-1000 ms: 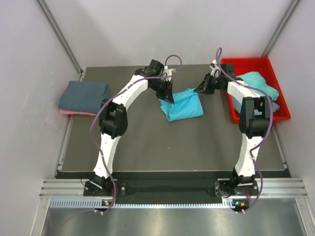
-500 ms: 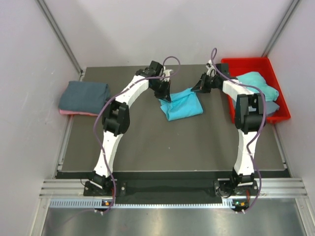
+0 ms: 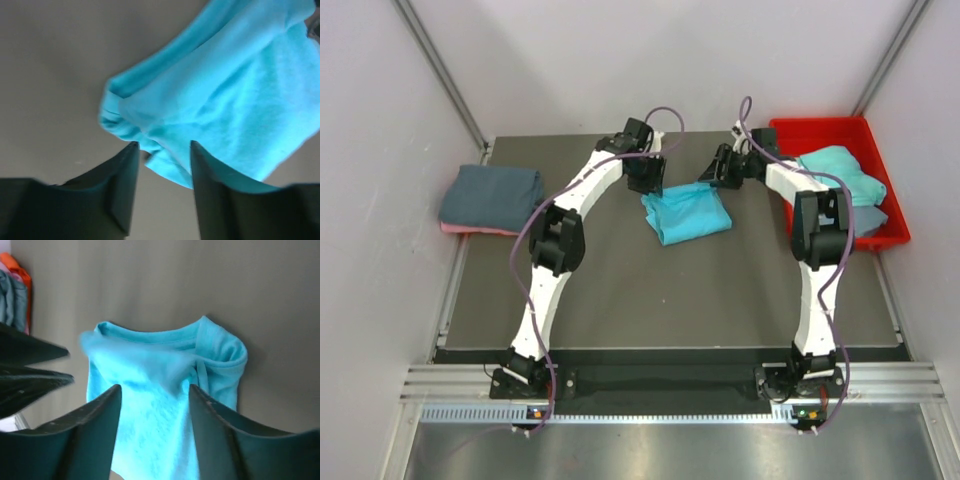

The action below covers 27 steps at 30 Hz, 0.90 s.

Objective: Fold and stack the t-shirts
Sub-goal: Fold the tshirt

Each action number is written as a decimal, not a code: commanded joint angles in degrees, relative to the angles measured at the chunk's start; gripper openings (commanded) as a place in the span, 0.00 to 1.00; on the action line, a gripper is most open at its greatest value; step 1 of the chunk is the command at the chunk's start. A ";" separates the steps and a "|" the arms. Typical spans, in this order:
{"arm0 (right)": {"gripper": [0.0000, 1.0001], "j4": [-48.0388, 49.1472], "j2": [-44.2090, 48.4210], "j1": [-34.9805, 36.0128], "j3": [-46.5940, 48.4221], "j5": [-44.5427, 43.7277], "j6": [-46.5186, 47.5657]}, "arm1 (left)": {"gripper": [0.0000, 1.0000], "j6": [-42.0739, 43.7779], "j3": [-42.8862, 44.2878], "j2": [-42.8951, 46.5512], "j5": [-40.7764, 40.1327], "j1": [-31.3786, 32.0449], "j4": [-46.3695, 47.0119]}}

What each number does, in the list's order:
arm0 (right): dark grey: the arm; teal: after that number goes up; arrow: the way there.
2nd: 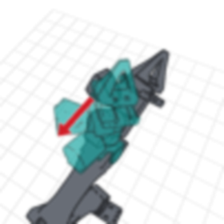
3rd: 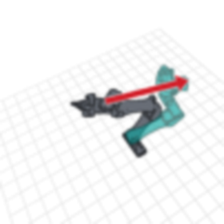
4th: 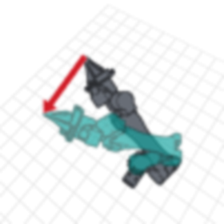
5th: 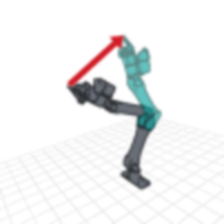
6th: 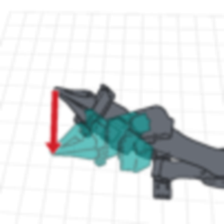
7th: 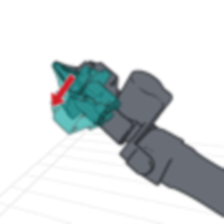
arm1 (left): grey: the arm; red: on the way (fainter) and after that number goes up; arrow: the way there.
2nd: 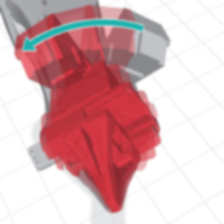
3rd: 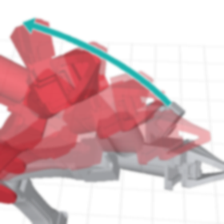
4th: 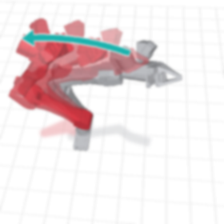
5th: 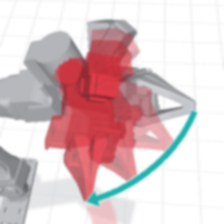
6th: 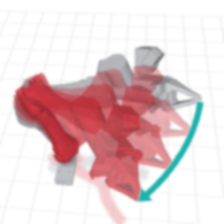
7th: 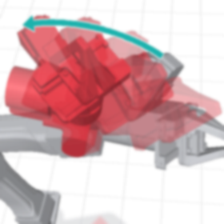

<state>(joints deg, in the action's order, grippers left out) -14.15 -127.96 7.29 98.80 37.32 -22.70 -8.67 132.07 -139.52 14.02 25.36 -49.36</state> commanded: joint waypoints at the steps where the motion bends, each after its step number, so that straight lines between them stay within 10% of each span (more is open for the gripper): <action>1: 0.58 1.68 6.74 -0.17 3.06 -1.72 5.01 | 0.54 0.58 4.33 5.66 -7.68 -0.31 1.99; 27: 0.59 1.50 9.75 2.55 -11.09 3.37 4.24 | 0.67 -20.06 -20.63 5.06 35.45 -12.00 10.68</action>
<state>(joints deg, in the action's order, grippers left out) -14.33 -117.80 8.82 87.35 39.68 -19.97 -24.84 111.63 -132.62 42.15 13.91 -44.47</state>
